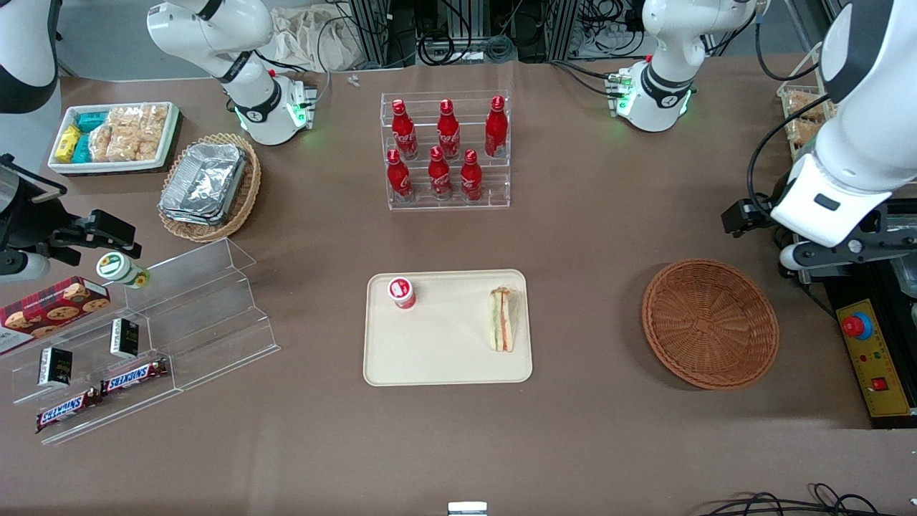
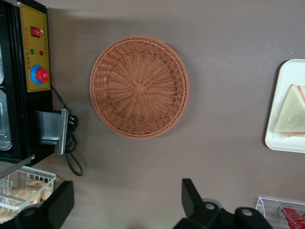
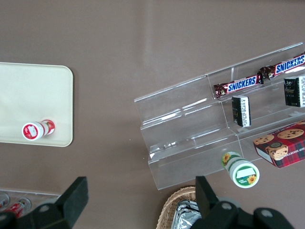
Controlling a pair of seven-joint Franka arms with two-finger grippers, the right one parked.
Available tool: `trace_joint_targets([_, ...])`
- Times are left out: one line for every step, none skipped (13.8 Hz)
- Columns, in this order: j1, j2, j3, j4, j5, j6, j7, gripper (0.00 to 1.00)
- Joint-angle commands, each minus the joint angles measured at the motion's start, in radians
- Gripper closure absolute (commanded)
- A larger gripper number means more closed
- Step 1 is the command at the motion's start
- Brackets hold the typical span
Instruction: Place sandwich from basket to tray
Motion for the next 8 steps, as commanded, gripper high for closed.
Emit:
trace_joint_targets([-0.047, -0.082, 0.149, -0.045, -0.071, -0.020, 0.130, 0.00])
trace_joint_targets([-0.073, -0.105, 0.209, -0.059, -0.086, -0.020, 0.155, 0.00])
trace_joint_targets([-0.101, -0.118, 0.254, -0.067, -0.094, -0.020, 0.175, 0.00])
trace_joint_targets([-0.119, -0.119, 0.284, -0.067, -0.094, -0.018, 0.187, 0.00])
trace_joint_targets([-0.133, -0.118, 0.295, -0.067, -0.094, -0.017, 0.189, 0.00])
trace_joint_targets([-0.145, -0.118, 0.312, -0.068, -0.094, -0.014, 0.189, 0.00])
trace_joint_targets([-0.168, -0.118, 0.335, -0.071, -0.094, -0.012, 0.189, 0.00])
trace_joint_targets([-0.182, -0.118, 0.355, -0.073, -0.094, -0.011, 0.189, 0.00])
